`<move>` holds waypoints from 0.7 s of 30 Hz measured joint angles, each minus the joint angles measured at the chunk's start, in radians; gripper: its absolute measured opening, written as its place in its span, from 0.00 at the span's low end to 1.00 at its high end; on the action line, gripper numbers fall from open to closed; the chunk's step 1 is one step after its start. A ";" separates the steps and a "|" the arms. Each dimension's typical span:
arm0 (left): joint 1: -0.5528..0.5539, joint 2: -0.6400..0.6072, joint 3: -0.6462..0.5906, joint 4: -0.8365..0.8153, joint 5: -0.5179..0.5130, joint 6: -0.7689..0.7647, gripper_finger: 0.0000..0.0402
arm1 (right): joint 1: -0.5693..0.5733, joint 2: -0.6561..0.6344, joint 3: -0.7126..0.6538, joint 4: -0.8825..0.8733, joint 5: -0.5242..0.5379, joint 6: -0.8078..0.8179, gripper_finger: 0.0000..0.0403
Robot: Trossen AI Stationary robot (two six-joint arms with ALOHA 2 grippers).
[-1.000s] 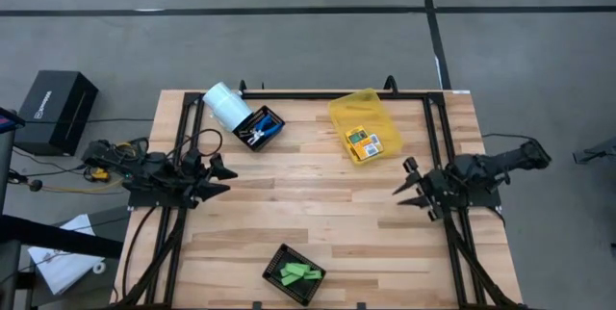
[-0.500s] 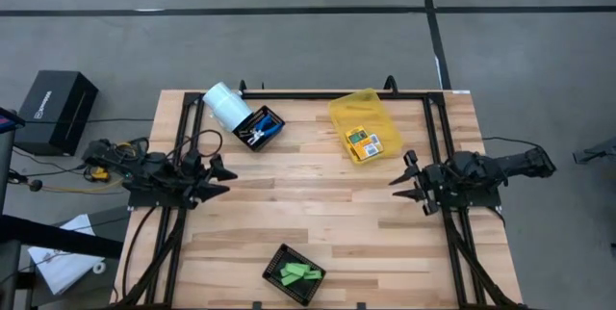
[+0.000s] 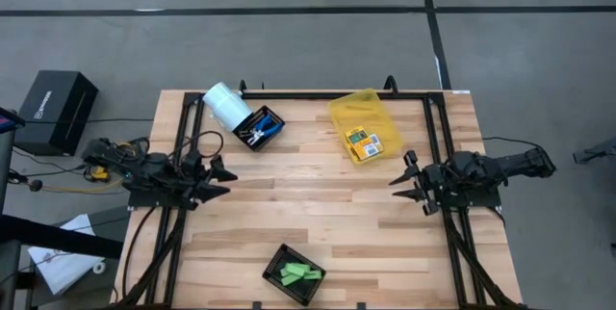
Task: Pick & Place School Supplies
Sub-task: Return to Home Position
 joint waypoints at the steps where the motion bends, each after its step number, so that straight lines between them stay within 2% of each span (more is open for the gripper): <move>1: 0.000 0.005 0.000 0.004 0.000 0.000 0.59 | 0.000 0.000 0.000 0.000 0.000 0.000 0.31; 21: 0.000 0.118 0.000 0.008 0.000 0.000 0.59 | 0.000 0.000 0.000 0.000 0.000 0.000 0.31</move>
